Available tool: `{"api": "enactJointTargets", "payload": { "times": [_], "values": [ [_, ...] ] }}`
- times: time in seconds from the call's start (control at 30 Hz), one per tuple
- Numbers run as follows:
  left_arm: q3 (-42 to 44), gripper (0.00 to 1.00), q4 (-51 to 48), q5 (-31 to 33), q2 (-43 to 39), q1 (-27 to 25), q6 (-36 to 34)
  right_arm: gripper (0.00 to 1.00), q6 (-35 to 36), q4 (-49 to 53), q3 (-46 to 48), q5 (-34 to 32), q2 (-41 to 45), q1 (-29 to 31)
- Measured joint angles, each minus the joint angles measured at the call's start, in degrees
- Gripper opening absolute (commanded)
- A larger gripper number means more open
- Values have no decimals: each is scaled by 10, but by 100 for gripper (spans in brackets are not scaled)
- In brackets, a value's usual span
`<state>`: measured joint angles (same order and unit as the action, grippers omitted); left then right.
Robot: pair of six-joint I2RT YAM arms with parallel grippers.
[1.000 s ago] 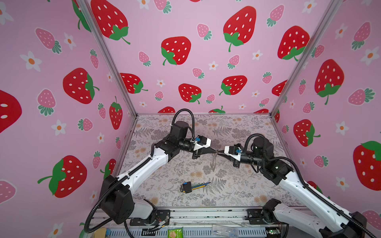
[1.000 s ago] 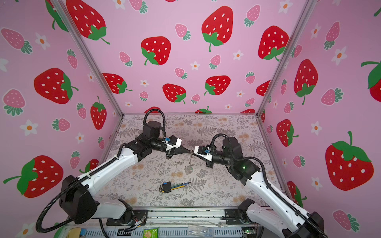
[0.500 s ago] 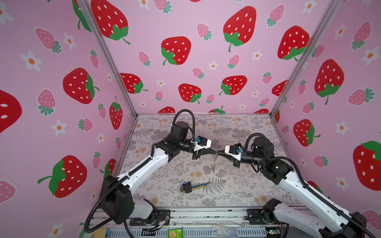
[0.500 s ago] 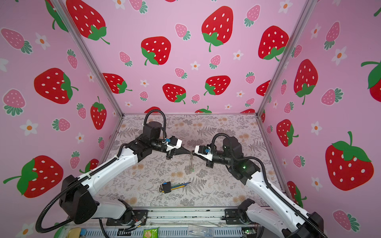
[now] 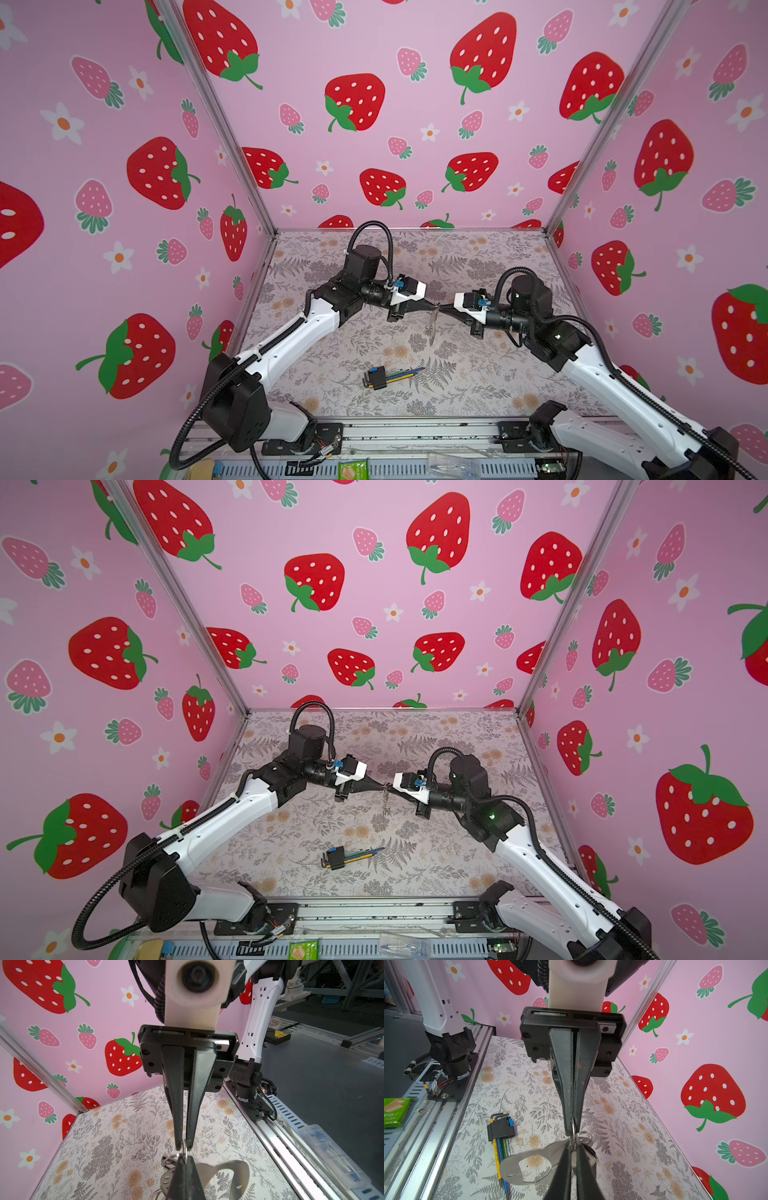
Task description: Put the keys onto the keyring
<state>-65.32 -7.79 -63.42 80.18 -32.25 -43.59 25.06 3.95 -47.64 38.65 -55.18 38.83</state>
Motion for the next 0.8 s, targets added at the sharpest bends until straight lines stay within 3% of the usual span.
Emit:
{"api": "enactJointTargets", "payload": {
  "times": [0.8],
  "values": [
    [0, 0, -12, 20, 0, 1, -15, 1, -17, 0, -7, 17, -21, -5]
  ]
}}
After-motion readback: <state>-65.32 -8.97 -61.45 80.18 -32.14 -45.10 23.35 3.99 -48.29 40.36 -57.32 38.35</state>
